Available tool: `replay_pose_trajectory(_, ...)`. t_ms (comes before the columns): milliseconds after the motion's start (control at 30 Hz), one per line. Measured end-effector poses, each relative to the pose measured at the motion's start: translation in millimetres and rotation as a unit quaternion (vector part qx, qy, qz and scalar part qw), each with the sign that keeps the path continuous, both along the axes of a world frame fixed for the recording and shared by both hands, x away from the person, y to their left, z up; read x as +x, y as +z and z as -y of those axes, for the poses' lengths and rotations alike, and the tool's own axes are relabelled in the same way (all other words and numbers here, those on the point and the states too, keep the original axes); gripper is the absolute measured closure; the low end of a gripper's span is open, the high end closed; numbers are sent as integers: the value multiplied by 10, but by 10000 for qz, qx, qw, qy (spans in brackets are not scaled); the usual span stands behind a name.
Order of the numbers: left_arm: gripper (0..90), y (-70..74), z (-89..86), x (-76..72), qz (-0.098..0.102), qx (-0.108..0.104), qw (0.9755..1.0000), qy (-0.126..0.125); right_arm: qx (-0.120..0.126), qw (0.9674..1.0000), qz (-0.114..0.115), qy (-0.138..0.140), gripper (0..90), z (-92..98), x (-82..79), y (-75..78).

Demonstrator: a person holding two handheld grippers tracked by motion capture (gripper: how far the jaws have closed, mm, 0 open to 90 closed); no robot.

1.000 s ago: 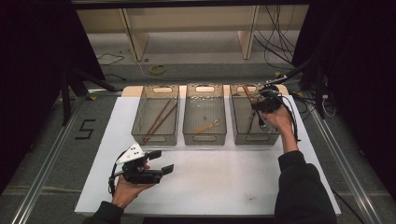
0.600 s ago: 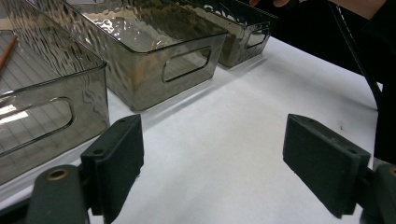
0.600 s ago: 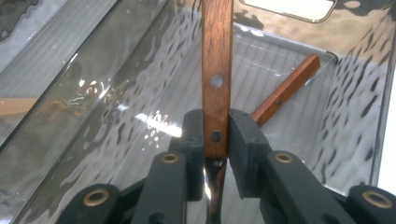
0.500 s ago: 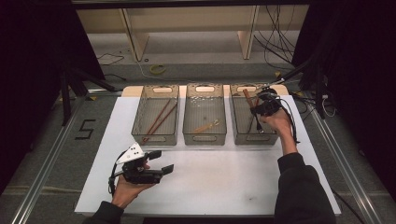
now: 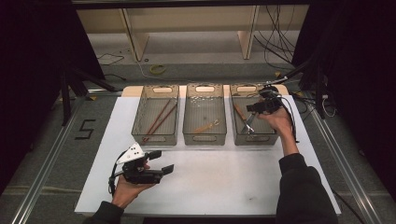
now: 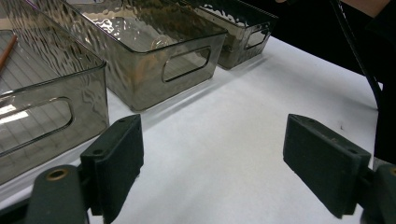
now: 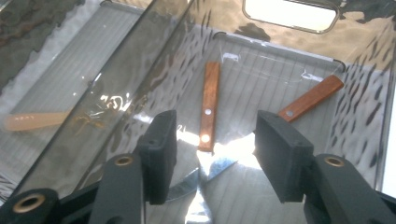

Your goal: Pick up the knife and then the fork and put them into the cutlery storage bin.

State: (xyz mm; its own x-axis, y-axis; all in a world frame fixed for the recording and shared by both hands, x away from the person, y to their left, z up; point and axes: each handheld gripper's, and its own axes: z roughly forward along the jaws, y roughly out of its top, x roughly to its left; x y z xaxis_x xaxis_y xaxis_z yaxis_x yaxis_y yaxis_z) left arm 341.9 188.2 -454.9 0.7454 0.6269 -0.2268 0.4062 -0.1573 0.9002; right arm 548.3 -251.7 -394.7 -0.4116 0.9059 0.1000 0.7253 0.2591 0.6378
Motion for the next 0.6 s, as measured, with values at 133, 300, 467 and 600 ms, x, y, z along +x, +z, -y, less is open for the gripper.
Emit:
replay_pose_trajectory(133, 198, -1, -3, 1, -5, -24, 10000, 3, 71, 10000, 44, 11, 475, -8, -13, 15)
replay_pose_trajectory(300, 197, 0, -3, 0, -4, -24, 10000, 1, 90, 9999, 80, 35, 443, -25, -39, 33)
replay_pose_trajectory(467, 197, -1, -2, 0, -3, -23, 10000, 3, 161, 9998, 126, 60, 403, -51, -77, 69)
replay_pose_trajectory(600, 197, -1, -2, 1, -4, -21, 10000, 3, 209, 9996, 191, 86, 373, -84, -123, 96)
